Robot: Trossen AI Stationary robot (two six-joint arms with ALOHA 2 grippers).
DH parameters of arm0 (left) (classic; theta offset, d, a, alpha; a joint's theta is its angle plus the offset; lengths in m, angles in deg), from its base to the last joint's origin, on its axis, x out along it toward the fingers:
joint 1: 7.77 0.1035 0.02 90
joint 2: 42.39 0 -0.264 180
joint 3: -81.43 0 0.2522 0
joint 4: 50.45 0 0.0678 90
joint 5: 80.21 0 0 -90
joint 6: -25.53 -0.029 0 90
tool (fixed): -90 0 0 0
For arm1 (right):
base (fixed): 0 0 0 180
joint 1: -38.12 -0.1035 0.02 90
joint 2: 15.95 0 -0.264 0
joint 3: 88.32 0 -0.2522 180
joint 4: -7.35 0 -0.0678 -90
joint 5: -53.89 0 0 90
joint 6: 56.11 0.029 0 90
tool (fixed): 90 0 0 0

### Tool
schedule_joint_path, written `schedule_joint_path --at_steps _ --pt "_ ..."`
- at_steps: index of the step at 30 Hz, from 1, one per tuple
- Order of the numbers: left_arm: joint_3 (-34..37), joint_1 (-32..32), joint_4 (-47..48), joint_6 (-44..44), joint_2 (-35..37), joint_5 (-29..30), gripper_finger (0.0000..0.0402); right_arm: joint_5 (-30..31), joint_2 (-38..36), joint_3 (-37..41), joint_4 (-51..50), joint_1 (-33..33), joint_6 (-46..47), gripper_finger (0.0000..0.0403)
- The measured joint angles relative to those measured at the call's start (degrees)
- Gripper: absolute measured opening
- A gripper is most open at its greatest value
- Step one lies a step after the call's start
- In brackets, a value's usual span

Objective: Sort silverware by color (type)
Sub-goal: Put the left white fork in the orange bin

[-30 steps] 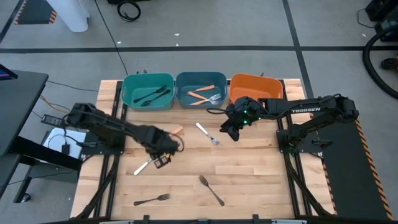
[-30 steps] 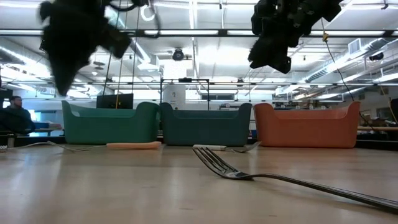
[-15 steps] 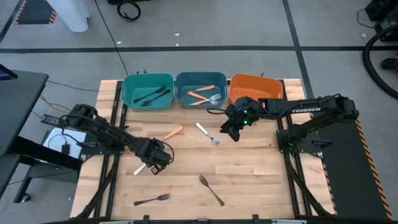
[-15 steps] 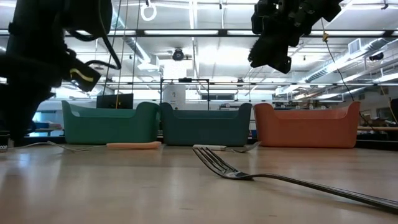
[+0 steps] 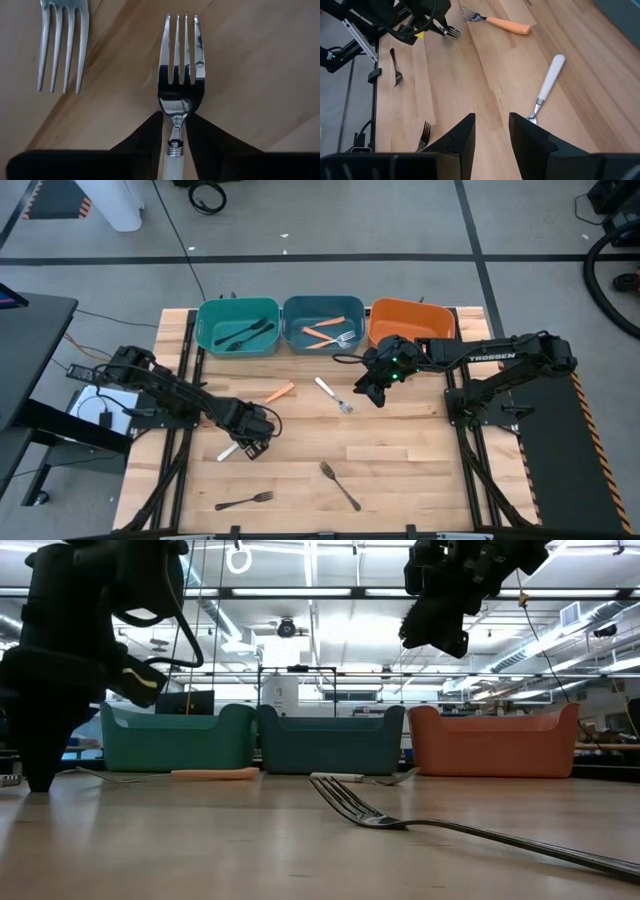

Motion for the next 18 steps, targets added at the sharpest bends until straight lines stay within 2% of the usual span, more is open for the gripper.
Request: schedule_joint_path --at_steps 2,6,14,18 --pt "0.07 0.00 -0.73 -0.47 0.00 0.09 0.0081 0.04 0.00 0.00 0.00 0.00 0.00 0.0127" --pt "0.15 0.04 -1.14 -0.62 0.09 -0.24 0.0023 0.51 0.00 0.00 0.00 0.02 0.00 0.0126" --pt "-4.16 0.62 2.14 -8.38 0.93 -4.35 0.0022 0.50 0.00 0.00 0.78 0.02 0.00 0.0126" --pt "-8.93 3.22 2.77 -12.48 4.17 -2.78 0.0022 0.50 0.00 -0.04 2.73 0.19 0.00 0.0126"
